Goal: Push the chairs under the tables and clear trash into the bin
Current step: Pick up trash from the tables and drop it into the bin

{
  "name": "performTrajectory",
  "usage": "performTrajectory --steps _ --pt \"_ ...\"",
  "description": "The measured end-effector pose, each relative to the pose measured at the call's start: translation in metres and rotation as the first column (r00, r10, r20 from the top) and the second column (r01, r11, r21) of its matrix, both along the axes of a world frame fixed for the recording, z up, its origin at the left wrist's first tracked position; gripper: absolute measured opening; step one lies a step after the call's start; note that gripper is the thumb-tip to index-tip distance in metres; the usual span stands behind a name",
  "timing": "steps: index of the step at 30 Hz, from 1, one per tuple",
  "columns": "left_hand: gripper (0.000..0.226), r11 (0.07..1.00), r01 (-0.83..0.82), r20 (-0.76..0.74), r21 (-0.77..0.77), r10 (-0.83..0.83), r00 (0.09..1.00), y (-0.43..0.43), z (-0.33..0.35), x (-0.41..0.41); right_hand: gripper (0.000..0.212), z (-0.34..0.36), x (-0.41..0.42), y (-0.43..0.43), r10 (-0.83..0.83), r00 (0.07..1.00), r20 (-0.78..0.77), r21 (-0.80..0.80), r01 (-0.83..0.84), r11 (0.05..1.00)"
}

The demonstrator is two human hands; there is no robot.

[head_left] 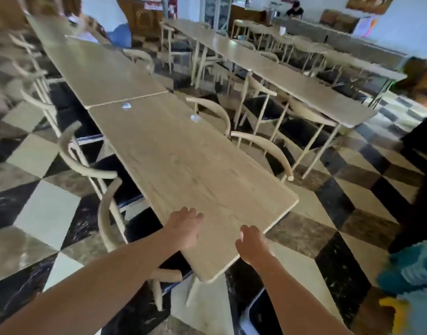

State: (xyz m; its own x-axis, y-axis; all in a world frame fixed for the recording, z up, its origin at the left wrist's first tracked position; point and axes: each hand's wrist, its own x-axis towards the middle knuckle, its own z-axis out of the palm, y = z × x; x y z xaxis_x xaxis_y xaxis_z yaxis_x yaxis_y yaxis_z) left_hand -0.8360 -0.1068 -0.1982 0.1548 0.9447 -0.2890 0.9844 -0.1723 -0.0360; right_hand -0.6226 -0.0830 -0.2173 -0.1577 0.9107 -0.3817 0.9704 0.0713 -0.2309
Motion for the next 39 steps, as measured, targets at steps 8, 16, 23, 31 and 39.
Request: performTrajectory --steps 8,16,23,31,39 --pt "0.035 0.943 -0.327 -0.056 -0.068 0.323 0.945 -0.092 0.007 -0.241 0.034 0.007 -0.260 -0.026 0.321 0.947 0.004 0.031 -0.321 0.947" --pt "0.038 0.812 -0.584 -0.025 -0.003 0.584 0.811 -0.150 0.007 -0.403 0.022 0.012 -0.437 -0.059 0.592 0.806 -0.011 0.081 -0.590 0.804" --pt "0.038 0.780 -0.625 -0.037 -0.001 0.625 0.780 -0.144 -0.014 -0.469 0.023 -0.004 -0.498 -0.032 0.661 0.750 0.021 0.032 -0.662 0.749" --pt "0.030 0.849 -0.528 -0.068 -0.029 0.525 0.848 -0.033 -0.017 -0.539 0.023 -0.027 -0.563 0.062 0.584 0.811 0.012 -0.004 -0.584 0.811" --pt "0.030 0.918 -0.395 0.000 -0.040 0.395 0.919 0.121 0.012 -0.594 0.023 -0.009 -0.618 0.192 0.373 0.922 -0.100 0.061 -0.369 0.928"
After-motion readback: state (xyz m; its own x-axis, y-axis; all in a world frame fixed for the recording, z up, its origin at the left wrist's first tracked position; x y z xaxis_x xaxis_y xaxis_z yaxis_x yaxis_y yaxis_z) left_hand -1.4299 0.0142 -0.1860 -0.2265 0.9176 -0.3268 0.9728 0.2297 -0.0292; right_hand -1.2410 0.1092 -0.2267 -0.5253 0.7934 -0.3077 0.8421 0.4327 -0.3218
